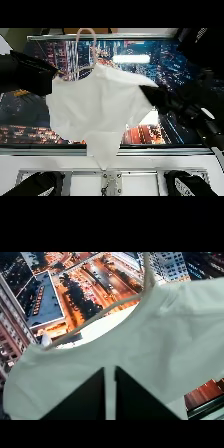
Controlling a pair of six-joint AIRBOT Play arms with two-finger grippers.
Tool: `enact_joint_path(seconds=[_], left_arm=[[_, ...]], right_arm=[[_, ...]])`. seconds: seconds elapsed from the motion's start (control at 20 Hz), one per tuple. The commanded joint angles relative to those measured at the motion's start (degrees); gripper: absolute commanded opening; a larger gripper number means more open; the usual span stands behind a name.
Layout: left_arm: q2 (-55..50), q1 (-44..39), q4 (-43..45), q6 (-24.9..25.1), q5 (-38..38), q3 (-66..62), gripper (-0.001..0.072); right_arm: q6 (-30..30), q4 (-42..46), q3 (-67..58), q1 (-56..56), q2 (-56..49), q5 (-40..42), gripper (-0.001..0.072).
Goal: Fold the clothes and pants, and hang the long-sleeved shirts on hangers.
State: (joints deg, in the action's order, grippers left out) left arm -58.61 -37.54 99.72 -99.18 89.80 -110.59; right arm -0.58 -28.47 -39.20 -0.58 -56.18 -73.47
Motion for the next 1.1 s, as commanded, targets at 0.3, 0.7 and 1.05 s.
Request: enact_joint_path(seconds=[0.3,0.7,1.05], left_arm=[[-5.1,0.0,1.3,0.0,-2.9,0.0,0.002],[-13.5,0.0,1.2,0.9,-10.8,0.0,0.002],[-17.5,0.0,1.2,2.3,-13.1,0.0,0.002]], right_arm=[[8.3,12.8,-16.6,-36.4,6.3,6.6,0.0012],[9.2,14.8,-30.0,-58.8,7.7,33.8,0.0012],[1.4,14.8,-39.9,-61.7,7.1,58.9,0.0012]])
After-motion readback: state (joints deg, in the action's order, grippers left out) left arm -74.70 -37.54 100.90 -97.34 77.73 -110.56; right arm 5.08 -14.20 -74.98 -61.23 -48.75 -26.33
